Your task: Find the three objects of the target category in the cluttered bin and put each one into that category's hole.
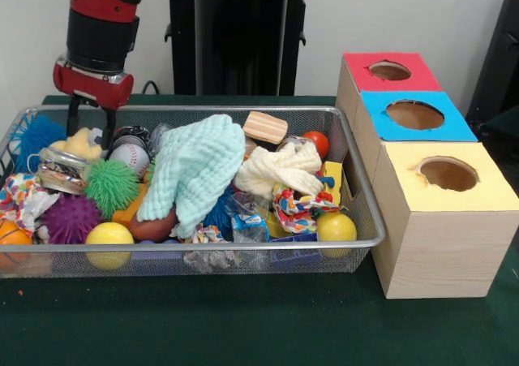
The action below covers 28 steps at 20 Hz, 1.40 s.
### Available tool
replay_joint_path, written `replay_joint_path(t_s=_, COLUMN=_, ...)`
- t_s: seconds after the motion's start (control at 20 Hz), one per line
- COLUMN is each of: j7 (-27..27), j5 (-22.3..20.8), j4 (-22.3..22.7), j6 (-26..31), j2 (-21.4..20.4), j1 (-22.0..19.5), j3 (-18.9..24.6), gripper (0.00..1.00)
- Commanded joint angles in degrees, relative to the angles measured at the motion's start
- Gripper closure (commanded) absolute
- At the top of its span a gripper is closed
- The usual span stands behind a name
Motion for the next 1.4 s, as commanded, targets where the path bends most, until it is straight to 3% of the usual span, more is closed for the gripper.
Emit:
replay_joint_path(t_s=0.05, j7=10.86, j5=3.66, j4=-0.73, j6=-4.72, j2=2.70, j1=-0.47, j3=-0.39, gripper=0.00)
replay_joint_path(t_s=0.25, j7=14.04, j5=7.09, j4=-1.57, j6=-7.10, j2=5.46, j1=0.89, j3=-2.67, gripper=0.00)
replay_joint_path(t_s=0.55, j7=21.28, j5=19.69, j4=0.06, j6=-5.59, j2=7.58, j1=8.84, j3=-10.96, gripper=0.00)
replay_joint_path(t_s=1.15, j7=24.18, j5=35.56, j4=0.72, j6=-7.55, j2=11.49, j1=16.48, j3=-15.13, gripper=0.00)
replay_joint_path(t_s=1.4, j7=22.62, j5=39.81, j4=-1.93, j6=-5.93, j2=12.85, j1=19.75, j3=-17.55, gripper=0.00)
